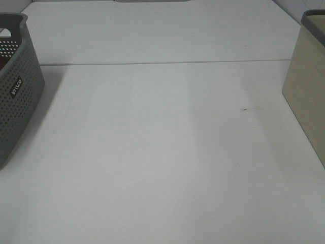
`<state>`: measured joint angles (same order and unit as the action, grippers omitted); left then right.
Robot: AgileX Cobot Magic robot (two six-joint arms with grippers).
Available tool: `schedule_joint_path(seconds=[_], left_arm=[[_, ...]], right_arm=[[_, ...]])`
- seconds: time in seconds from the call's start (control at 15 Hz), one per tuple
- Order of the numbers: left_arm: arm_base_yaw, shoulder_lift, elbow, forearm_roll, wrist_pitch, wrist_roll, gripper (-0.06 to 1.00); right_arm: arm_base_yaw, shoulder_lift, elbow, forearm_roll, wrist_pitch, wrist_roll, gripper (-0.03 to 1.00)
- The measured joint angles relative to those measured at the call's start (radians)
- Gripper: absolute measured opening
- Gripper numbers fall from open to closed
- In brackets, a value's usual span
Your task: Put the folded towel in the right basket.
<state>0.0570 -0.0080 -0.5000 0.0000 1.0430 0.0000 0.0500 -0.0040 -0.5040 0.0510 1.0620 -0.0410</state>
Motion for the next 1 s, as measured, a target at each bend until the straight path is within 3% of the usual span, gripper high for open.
schedule_joint_path(seconds=[1.0], left_arm=[[0.0,0.0,0.0,0.0,0.0,0.0,0.98]], right_arm=[[0.0,0.0,0.0,0.0,0.0,0.0,0.96]])
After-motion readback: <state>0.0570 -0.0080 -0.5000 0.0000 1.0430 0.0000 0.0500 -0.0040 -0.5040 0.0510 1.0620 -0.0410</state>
